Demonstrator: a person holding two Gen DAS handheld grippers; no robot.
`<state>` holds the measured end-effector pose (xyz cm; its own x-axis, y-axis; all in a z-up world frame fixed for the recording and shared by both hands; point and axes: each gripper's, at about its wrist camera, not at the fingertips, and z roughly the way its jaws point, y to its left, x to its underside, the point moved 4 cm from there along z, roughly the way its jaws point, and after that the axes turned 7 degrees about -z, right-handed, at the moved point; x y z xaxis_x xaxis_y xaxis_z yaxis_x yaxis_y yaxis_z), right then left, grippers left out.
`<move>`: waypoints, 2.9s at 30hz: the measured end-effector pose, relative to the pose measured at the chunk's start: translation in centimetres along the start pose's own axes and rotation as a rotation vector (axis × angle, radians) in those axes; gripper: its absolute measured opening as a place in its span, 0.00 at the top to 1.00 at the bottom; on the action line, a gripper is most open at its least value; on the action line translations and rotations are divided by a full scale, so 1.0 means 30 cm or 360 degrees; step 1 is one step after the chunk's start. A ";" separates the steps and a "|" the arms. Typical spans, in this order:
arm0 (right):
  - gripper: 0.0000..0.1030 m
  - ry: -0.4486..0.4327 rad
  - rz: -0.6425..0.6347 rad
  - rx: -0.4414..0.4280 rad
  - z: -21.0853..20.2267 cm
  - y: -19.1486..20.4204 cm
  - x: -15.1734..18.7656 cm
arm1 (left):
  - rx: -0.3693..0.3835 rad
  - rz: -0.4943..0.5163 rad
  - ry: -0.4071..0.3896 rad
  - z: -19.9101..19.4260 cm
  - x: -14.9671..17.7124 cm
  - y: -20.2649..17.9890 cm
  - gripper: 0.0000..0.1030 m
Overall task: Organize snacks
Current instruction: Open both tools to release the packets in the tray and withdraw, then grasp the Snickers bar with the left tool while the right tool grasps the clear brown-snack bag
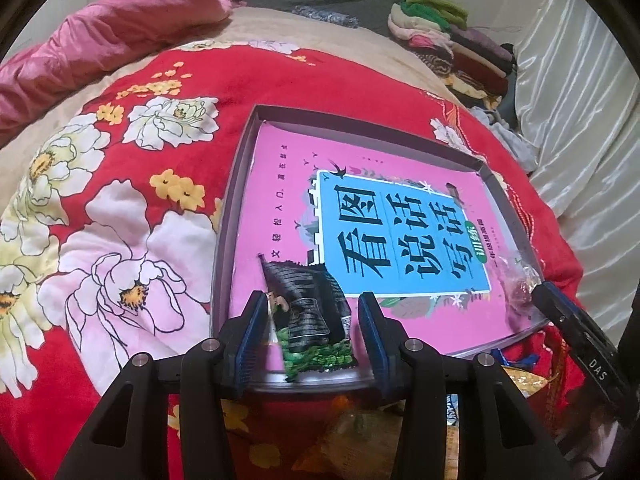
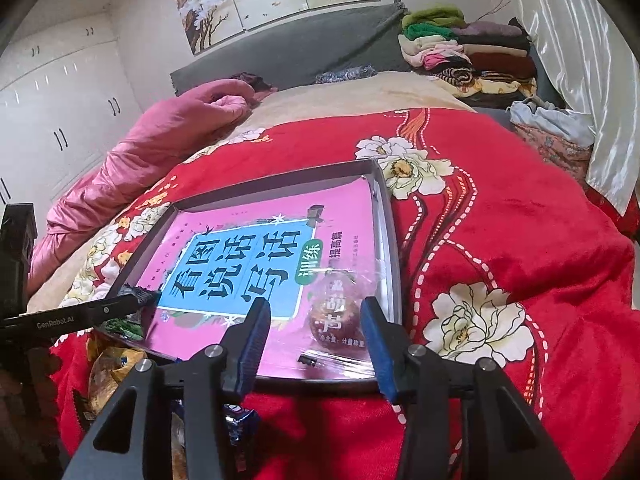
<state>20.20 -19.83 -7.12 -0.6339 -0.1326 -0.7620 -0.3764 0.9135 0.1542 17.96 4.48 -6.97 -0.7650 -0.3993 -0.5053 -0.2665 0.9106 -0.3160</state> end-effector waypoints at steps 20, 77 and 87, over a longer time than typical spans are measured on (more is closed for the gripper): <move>0.43 -0.0100 0.0005 -0.0070 -0.046 0.015 -0.028 | 0.0078 -0.0018 -0.0070 -0.097 -0.018 -0.003 0.32; 0.29 -0.0152 -0.0301 -0.0162 -0.261 0.244 0.074 | 0.0149 0.0257 -0.0005 -0.278 0.240 -0.036 0.20; 0.29 -0.0081 -0.0320 -0.0157 -0.261 0.257 0.116 | 0.0175 0.0337 0.0088 -0.258 0.300 -0.054 0.20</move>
<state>9.81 -16.26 -3.66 -0.5056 -0.2866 -0.8138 -0.5576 0.8283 0.0547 6.96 0.26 -4.79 -0.8286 -0.1914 -0.5260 -0.0334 0.9550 -0.2948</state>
